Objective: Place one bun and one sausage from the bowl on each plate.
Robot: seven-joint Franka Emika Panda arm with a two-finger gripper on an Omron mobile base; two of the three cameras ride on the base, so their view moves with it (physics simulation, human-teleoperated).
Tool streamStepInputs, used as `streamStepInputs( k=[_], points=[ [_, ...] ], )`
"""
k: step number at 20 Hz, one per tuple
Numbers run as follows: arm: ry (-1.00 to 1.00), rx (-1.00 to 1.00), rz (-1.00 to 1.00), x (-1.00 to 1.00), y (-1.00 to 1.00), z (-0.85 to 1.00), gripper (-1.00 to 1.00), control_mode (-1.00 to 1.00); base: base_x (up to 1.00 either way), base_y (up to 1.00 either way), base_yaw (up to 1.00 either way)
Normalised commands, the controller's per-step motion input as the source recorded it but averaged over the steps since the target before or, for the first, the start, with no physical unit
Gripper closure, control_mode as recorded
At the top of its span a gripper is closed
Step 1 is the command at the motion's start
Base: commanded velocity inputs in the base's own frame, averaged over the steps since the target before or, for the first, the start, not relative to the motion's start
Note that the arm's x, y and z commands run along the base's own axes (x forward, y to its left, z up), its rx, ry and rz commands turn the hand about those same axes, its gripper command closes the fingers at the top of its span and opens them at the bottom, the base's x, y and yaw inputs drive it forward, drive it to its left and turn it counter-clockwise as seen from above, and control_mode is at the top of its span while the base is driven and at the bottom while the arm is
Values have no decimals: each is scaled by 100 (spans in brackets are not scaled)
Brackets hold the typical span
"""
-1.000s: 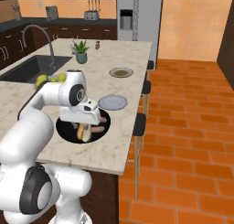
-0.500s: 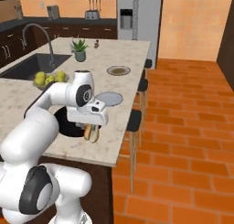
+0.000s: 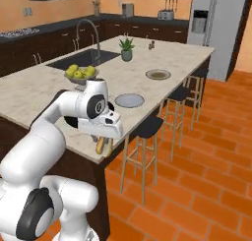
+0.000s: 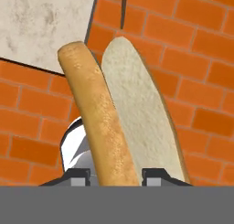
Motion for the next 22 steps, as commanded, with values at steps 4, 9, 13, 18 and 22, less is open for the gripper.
streamStepInputs(
  k=[4,9,13,18,22],
  points=[
    [0,0,0,0,0,0,100,100,0,-82,72],
    [0,0,0,0,0,0,100,100,0,-79,74],
    [0,0,0,0,0,0,100,100,0,-75,76],
    [0,0,0,0,0,0,100,100,0,-75,76],
    [0,0,0,0,0,0,100,100,0,-88,71]
  ],
)
